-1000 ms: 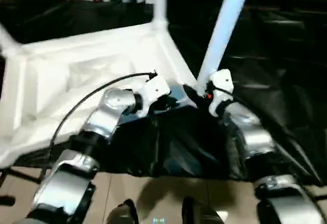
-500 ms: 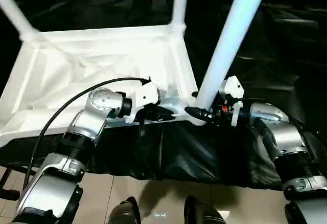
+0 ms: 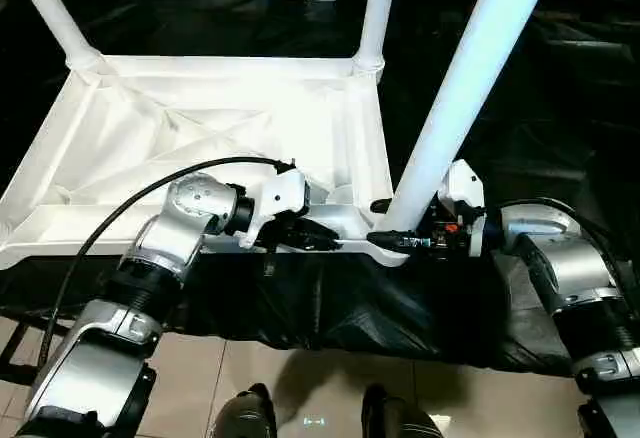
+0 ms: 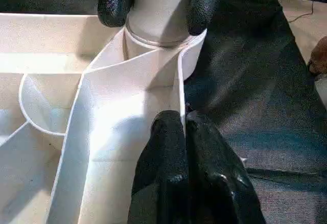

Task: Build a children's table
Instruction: Rotate leg to tighten

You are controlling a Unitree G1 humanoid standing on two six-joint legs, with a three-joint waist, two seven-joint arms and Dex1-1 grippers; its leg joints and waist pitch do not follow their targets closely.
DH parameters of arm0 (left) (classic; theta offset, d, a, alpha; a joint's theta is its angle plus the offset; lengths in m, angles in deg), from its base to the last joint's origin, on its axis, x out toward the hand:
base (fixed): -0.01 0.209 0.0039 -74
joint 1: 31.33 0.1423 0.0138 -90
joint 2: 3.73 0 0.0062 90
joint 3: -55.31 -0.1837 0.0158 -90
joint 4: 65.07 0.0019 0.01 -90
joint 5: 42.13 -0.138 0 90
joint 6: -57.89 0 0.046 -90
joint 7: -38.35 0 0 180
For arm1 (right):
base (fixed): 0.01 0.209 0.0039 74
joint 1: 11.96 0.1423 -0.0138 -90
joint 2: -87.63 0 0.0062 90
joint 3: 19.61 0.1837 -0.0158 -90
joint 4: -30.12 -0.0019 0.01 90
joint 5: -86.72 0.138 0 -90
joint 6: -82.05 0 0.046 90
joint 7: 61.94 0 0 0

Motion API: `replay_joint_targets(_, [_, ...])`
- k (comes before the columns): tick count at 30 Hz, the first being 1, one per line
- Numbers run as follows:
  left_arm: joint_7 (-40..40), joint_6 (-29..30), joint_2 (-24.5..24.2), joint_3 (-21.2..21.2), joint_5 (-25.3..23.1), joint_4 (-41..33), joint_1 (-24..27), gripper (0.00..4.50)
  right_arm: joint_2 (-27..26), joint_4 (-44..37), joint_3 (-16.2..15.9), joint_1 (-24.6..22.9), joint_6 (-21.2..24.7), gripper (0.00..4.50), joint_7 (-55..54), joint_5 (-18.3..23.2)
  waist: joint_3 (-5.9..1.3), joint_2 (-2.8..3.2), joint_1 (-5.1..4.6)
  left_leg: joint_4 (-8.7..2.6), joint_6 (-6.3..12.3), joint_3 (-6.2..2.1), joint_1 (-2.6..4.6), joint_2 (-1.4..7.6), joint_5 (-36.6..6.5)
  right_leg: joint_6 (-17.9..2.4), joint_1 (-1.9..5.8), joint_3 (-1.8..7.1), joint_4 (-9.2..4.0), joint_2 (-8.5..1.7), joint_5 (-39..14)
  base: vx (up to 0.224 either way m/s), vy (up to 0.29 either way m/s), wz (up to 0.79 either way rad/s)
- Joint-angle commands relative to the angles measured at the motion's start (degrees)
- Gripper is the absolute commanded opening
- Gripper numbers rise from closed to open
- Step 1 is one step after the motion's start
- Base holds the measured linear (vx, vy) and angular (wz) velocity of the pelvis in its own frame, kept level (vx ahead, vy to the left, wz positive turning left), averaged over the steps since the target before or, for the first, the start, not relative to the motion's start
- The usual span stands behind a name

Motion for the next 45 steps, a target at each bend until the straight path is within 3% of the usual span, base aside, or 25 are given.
replay_joint_targets(1, [1.0, 1.1, -0.2, -1.5, -0.4, 1.5, 1.9, 0.00, 0.4, -0.5, -1.4, -1.9, 2.1, 1.99, 2.5, 0.7, -3.70, -0.71, -0.02, -2.65, 7.86, -0.83, 0.65, 2.99, -8.4, -15.8, 3.56, 2.40, -2.71, -3.25, -10.5, 0.000, 0.000, 0.00])
replay_joint_targets(5, [-3.2, 2.5, 1.4, -0.8, -0.9, 2.5, 1.2, 0.00, -1.2, -0.8, -1.2, -3.1, 3.4, 1.99, -0.3, 0.8, -3.58, -0.88, -0.03, -2.69, 7.78, -0.80, 0.62, 2.97, -8.9, -15.5, 3.50, 2.40, -2.91, -3.26, -11.9, 0.000, 0.000, 0.00])
replay_joint_targets(8, [-9.7, 3.9, 3.8, 0.2, -2.1, 3.8, 0.0, 0.00, -4.4, 0.9, 0.4, -3.3, 2.7, 1.99, -8.2, -0.3, -3.25, -0.87, -0.16, -3.08, 6.18, -1.03, 0.64, 2.98, -11.9, -14.1, 3.26, 2.48, -3.59, -3.45, -18.0, 0.000, 0.000, 0.00])
replay_joint_targets(9, [-9.7, 3.9, 3.8, 0.2, -2.1, 3.8, 0.0, 0.00, -4.4, 0.9, 0.4, -3.3, 2.7, 1.99, -8.2, -0.3, -3.09, -0.99, -0.32, -3.33, 4.77, -1.28, 0.77, 2.87, -14.3, -12.3, 3.16, 2.53, -4.16, -3.69, -23.6, 0.000, 0.000, 0.00])
replay_joint_targets(13, [-18.6, 6.0, 7.8, 0.6, -3.8, 5.3, -1.5, 0.00, -9.6, 4.0, 2.9, -2.8, 3.5, 1.98, -20.7, -2.0, -2.79, -0.91, -0.84, -3.76, 3.30, -1.55, 0.87, 2.88, -16.4, -10.6, 2.77, 2.72, -4.69, -3.76, -28.2, 0.000, 0.000, 0.00])
replay_joint_targets(14, [-20.7, 6.7, 8.9, 0.8, -4.0, 5.6, -1.8, 0.00, -11.1, 4.9, 3.5, -2.6, 3.8, 1.98, -24.5, -2.6, -2.80, -1.12, -1.20, -3.92, 2.58, -1.80, 0.88, 2.77, -17.2, -9.5, 2.89, 2.70, -4.93, -3.88, -30.6, 0.000, 0.000, 0.00])
replay_joint_targets(16, [-23.5, 7.5, 10.4, 0.9, -4.4, 6.0, -2.3, 0.00, -13.3, 5.9, 4.2, -2.4, 3.6, 1.96, -28.6, -3.0, -2.70, -1.05, -1.43, -3.90, 2.75, -1.72, 1.21, 2.63, -17.9, -9.0, 2.47, 2.75, -5.32, -3.78, -31.6, 0.000, 0.000, 0.00])
replay_joint_targets(18, [-27.5, 8.6, 12.6, 1.2, -4.9, 6.9, -3.2, 0.00, -17.1, 8.2, 5.3, -1.7, 3.8, 1.96, -37.3, -4.3, -2.59, -1.04, -1.63, -4.07, 2.72, -1.87, 0.94, 2.48, -18.1, -8.3, 2.58, 2.65, -5.50, -3.76, -33.2, 0.000, 0.000, 0.00])
replay_joint_targets(19, [-31.6, 8.9, 14.5, 1.1, -6.0, 7.9, -4.1, 0.00, -21.7, 11.1, 5.9, -0.2, 4.6, 1.96, -48.6, -6.7, -2.71, -0.53, -1.55, -4.17, 2.43, -2.00, 1.06, 2.56, -18.2, -7.7, 2.49, 2.67, -5.64, -3.91, -34.1, 0.000, 0.000, 0.00])
replay_joint_targets(20, [-31.6, 8.9, 14.5, 1.1, -6.0, 7.9, -4.1, 0.00, -21.7, 11.1, 5.9, -0.2, 4.6, 1.96, -48.6, -6.7, -2.56, -0.60, -2.03, -4.45, 1.41, -2.10, 1.04, 2.51, -19.4, -7.1, 2.15, 2.56, -5.84, -3.73, -35.5, 0.000, 0.000, 0.00])
replay_joint_targets(21, [-31.6, 8.9, 14.5, 1.1, -6.0, 7.9, -4.1, 0.00, -21.7, 11.1, 5.9, -0.2, 4.6, 1.96, -48.6, -6.7, -2.62, -0.66, -2.02, -4.49, 1.08, -2.33, 1.03, 2.40, -20.1, -6.6, 2.40, 2.37, -5.88, -3.81, -36.5, 0.000, 0.000, 0.00])
replay_joint_targets(22, [-33.1, 9.1, 15.6, 1.1, -6.3, 8.2, -4.5, 0.00, -24.0, 12.8, 5.5, 0.9, 4.7, 1.96, -52.8, -7.9, -2.76, -0.43, -1.88, -4.53, 1.30, -2.36, 1.17, 2.48, -20.5, -6.0, 2.53, 2.33, -6.04, -3.93, -36.1, 0.000, 0.000, 0.00])
replay_joint_targets(23, [-33.8, 9.2, 16.1, 1.2, -6.3, 8.4, -4.7, 0.00, -25.2, 13.6, 5.2, 1.5, 4.7, 1.96, -54.8, -8.6, -2.81, -0.41, -2.01, -4.65, 1.28, -2.28, 1.20, 2.57, -20.1, -6.2, 2.38, 2.38, -6.00, -3.86, -34.8, 0.000, 0.000, 0.00])
replay_joint_targets(24, [-34.1, 9.3, 16.6, 1.3, -6.2, 8.4, -4.8, 0.00, -26.0, 14.1, 4.9, 2.0, 4.5, 1.96, -55.9, -8.9, -2.73, -0.43, -2.35, -4.95, 0.88, -2.46, 0.81, 2.53, -20.0, -6.7, 2.62, 2.21, -5.83, -3.67, -33.2, 0.000, 0.000, 0.00])
replay_joint_targets(27, [-34.9, 9.4, 17.4, 0.9, -7.2, 8.3, -4.9, 0.00, -29.7, 14.8, 5.3, 3.8, 3.4, 1.96, -59.1, -9.7, -2.74, -0.41, -2.52, -4.93, 1.03, -2.33, 0.98, 2.47, -21.7, -6.4, 2.41, 2.37, -6.07, -3.74, -32.8, 0.000, 0.000, 0.00])
replay_joint_targets(28, [-34.4, 9.4, 17.4, 0.6, -7.4, 8.0, -4.6, 0.00, -30.3, 15.0, 4.7, 4.1, 2.6, 2.51, -58.8, -10.3, -2.74, -0.36, -2.54, -4.98, 0.99, -2.36, 0.93, 2.50, -21.8, -6.5, 2.43, 2.39, -6.02, -3.75, -32.6, 0.000, 0.000, 0.00])
replay_joint_targets(32, [-31.5, 9.5, 16.6, -0.3, -7.1, 6.7, -3.5, 0.00, -30.4, 14.6, 4.5, 3.9, 1.6, 2.82, -56.7, -9.9, -2.83, -0.53, -2.70, -5.00, 1.61, -2.22, 0.90, 2.61, -21.5, -7.0, 2.50, 2.46, -5.89, -3.70, -30.3, 0.000, 0.000, 0.00])
replay_joint_targets(35, [-29.0, 9.3, 15.2, -0.8, -7.0, 6.0, -2.7, 0.00, -28.9, 13.3, 4.1, 3.4, 0.9, 3.11, -54.6, -9.8, -2.96, -0.56, -2.75, -4.95, 1.93, -2.06, 0.84, 2.69, -20.5, -8.0, 2.63, 2.54, -5.58, -3.63, -27.3, 0.000, 0.000, 0.00])
replay_joint_targets(37, [-26.7, 9.1, 13.6, -1.2, -7.1, 5.5, -2.2, 0.00, -26.8, 12.3, 4.0, 3.2, 0.8, 3.32, -51.8, -9.9, -3.17, -0.60, -2.79, -4.79, 2.66, -1.96, 0.44, 2.68, -18.2, -9.2, 3.13, 2.57, -5.05, -3.66, -23.2, 0.000, 0.000, 0.00])
replay_joint_targets(39, [-24.3, 8.8, 12.0, -1.0, -6.9, 5.3, -2.0, 0.00, -23.4, 11.5, 3.7, 3.1, 0.6, 3.44, -46.9, -10.3, -3.31, -0.64, -2.81, -4.48, 3.46, -1.67, 0.60, 2.60, -16.9, -10.3, 3.18, 2.60, -4.87, -3.54, -20.6, 0.000, 0.000, 0.00])
replay_joint_targets(44, [-19.0, 8.2, 9.2, -1.5, -6.3, 4.3, -1.5, 0.00, -17.3, 9.8, 2.6, 2.7, 0.1, 3.54, -35.4, -8.9, -3.55, -0.86, -2.57, -3.81, 5.47, -1.41, 0.37, 2.42, -13.7, -11.9, 3.59, 2.60, -4.40, -3.57, -18.4, 0.000, 0.000, 0.00])
replay_joint_targets(45, [-18.8, 8.1, 9.0, -1.5, -6.2, 4.3, -1.5, 0.00, -17.0, 9.6, 2.5, 2.6, 0.1, 3.54, -34.7, -8.8, -3.70, -0.75, -2.49, -3.53, 6.20, -1.29, 0.36, 2.53, -11.9, -13.0, 3.68, 2.63, -4.01, -3.58, -15.2, 0.057, -0.027, 0.02])
